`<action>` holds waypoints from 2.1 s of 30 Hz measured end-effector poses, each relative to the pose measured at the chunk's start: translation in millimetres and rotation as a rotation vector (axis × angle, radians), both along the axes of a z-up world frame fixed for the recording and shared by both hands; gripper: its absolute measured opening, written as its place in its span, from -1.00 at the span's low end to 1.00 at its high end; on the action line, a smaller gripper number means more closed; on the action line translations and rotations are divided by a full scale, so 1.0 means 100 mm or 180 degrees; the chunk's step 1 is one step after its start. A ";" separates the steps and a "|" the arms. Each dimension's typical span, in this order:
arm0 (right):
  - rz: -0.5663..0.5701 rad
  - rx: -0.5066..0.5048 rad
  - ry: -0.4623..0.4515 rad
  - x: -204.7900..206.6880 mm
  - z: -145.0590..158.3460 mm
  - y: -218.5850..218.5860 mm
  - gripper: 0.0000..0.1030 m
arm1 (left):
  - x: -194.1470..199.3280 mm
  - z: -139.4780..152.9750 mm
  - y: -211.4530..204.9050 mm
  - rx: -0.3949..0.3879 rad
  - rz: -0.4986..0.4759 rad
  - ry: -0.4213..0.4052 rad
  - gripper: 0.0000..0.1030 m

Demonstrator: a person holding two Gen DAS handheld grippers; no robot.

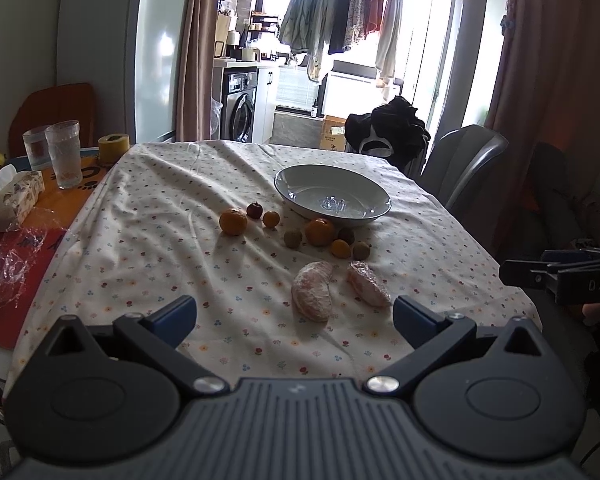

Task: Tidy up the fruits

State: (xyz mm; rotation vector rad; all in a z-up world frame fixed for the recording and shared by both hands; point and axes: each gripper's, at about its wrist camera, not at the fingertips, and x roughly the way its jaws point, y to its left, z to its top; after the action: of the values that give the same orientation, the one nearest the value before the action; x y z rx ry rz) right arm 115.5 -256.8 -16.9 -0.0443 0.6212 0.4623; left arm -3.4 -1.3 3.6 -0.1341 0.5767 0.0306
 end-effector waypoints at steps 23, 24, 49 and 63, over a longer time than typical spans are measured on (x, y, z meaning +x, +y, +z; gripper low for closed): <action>0.0006 -0.0004 -0.0033 -0.01 0.02 0.02 1.00 | 0.00 0.01 0.00 0.0010 -0.0001 -0.0043 1.00; 0.0011 0.0002 -0.0032 -0.01 0.02 0.01 1.00 | 0.00 0.02 0.01 0.0007 0.0001 -0.0040 1.00; 0.0098 0.0035 -0.0045 -0.03 0.05 0.04 1.00 | -0.03 0.03 -0.01 -0.0011 -0.0025 -0.0076 1.00; 0.0247 0.0192 0.0109 0.13 -0.20 0.12 1.00 | 0.20 -0.24 -0.02 -0.0102 -0.0069 -0.0022 1.00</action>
State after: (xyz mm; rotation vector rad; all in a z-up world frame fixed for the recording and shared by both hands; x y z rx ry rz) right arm 128.9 -244.6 -36.7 -0.0032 0.6404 0.5575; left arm 16.7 -3.0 -20.2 -0.1592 0.5717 0.0000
